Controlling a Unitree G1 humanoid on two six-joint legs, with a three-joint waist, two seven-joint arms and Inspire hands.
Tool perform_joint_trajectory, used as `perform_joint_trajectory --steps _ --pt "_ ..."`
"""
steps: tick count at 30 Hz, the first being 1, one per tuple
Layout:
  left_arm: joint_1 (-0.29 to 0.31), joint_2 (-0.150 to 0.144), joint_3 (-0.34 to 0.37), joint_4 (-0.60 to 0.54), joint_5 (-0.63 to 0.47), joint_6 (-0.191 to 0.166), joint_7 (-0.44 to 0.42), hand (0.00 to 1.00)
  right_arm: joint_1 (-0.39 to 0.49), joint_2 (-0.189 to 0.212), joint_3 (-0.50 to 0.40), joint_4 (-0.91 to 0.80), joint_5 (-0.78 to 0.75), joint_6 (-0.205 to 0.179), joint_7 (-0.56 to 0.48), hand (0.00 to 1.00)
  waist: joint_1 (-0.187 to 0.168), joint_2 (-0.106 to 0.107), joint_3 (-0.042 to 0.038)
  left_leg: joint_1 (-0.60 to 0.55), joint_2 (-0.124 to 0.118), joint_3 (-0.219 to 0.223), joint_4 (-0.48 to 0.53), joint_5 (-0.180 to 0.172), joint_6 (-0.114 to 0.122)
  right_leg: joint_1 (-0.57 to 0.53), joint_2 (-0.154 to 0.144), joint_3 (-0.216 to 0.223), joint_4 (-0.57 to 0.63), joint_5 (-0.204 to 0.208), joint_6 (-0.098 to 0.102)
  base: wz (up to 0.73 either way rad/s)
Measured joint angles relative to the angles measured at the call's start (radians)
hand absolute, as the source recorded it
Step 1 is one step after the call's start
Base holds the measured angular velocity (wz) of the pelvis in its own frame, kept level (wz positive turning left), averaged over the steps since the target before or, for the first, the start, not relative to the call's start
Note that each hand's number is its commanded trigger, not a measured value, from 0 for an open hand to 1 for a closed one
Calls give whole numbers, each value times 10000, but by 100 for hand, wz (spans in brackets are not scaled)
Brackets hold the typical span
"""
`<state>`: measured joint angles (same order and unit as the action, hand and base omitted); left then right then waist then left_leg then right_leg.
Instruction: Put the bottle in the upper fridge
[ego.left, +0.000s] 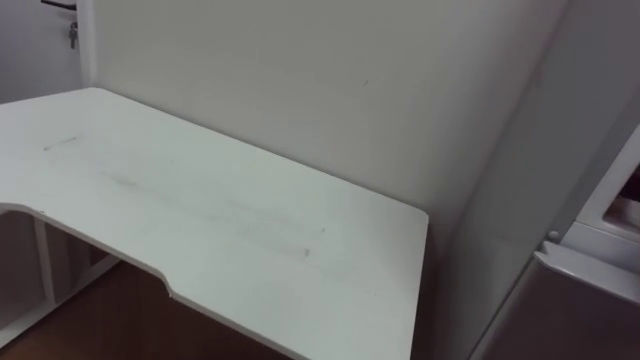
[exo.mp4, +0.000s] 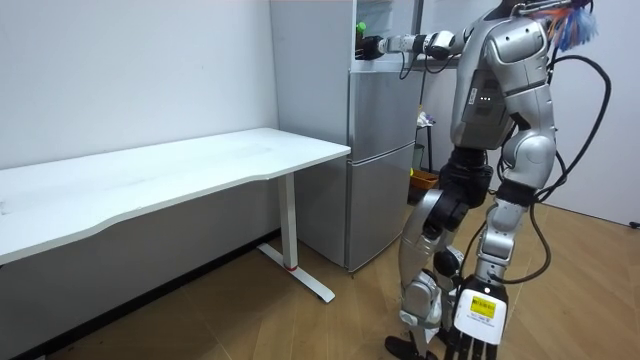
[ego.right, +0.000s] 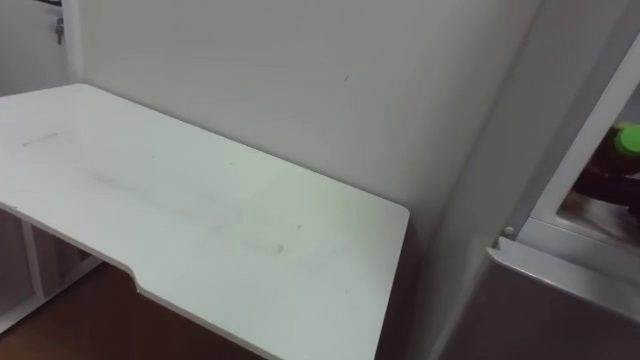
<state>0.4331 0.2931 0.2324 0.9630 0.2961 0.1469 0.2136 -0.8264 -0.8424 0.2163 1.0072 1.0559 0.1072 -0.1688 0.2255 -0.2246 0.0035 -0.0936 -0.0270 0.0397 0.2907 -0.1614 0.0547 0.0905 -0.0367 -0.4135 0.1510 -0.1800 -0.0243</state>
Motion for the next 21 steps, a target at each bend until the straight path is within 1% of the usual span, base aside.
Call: perform_joint_trajectory --steps 8,11,13,16,17,18,21 --pt "-12 0 11 -17 -8 -19 0 0 1 -67 -31 15 -17 5 172 0 -61 33 -11 13 6 18 -1 -1 1 -73 -1 25 -8 0 -1 0" --pt "-11 -3 10 -17 -15 -26 2 0 1 -80 -44 -78 -13 11 174 0 -79 116 -58 18 5 37 -15 -2 2 -54 -4 52 -2 5 2 0" --pt "-11 -18 12 3 -33 -31 7 0 2 -79 -44 -237 -11 34 185 0 -102 205 -115 80 10 97 -79 1 3 -3 -5 110 23 36 2 -7" --pt "8 -44 9 -6 -28 -26 16 0 5 -78 -41 -464 36 77 195 0 -125 322 -108 246 21 174 -210 3 1 117 -7 208 2 60 7 -11" --pt "4 -47 9 -15 -28 -26 19 0 8 -77 -41 -514 -3 85 195 0 -153 329 -108 305 27 236 -226 2 0 130 -7 237 2 60 7 -13" --pt "6 -71 7 -13 -29 -26 21 0 29 -76 -39 -782 -86 154 197 0 -185 355 -90 372 57 354 -259 -1 -1 160 -5 310 5 60 6 -12" --pt "5 -140 5 -14 -88 -30 52 0 39 -74 -36 -1386 -731 184 272 0 -502 415 -66 428 70 484 -354 9 -5 169 -26 304 3 63 4 -8"
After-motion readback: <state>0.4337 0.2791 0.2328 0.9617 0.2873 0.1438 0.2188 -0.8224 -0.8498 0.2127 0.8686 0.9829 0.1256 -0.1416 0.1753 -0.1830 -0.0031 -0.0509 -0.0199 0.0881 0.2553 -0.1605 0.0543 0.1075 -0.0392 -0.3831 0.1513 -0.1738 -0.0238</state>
